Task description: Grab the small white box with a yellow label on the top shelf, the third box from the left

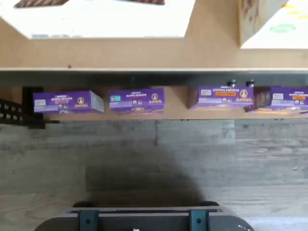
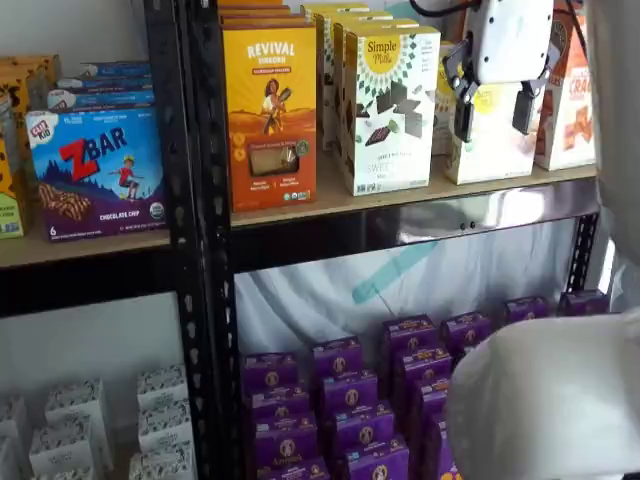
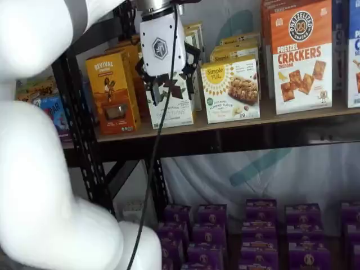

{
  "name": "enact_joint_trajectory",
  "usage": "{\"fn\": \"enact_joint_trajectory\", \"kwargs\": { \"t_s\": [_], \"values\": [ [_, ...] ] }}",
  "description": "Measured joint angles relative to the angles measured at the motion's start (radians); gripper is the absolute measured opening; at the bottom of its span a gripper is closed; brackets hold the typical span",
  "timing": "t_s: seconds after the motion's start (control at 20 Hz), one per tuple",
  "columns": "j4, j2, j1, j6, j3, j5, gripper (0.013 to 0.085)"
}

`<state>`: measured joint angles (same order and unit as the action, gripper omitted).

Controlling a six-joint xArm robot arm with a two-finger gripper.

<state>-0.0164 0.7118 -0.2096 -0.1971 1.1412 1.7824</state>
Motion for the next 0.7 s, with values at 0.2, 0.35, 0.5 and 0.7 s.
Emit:
{"fn": "enact_joint_trajectory", "kwargs": {
  "t_s": [0.2, 0.35, 0.5, 0.7],
  "values": [
    [-0.012, -0.051, -0.045, -0.043, 0.02, -0.04, 0.085],
    [-0.017, -0.093, -0.069, -0.066, 0.04, -0.068, 0.085],
    [-0.023, -0.147, -0.096, -0.093, 0.073, -0.095, 0.085],
    [-0.031, -0.199, -0.124, -0.122, 0.11, -0.116, 0.085]
  ]
}}
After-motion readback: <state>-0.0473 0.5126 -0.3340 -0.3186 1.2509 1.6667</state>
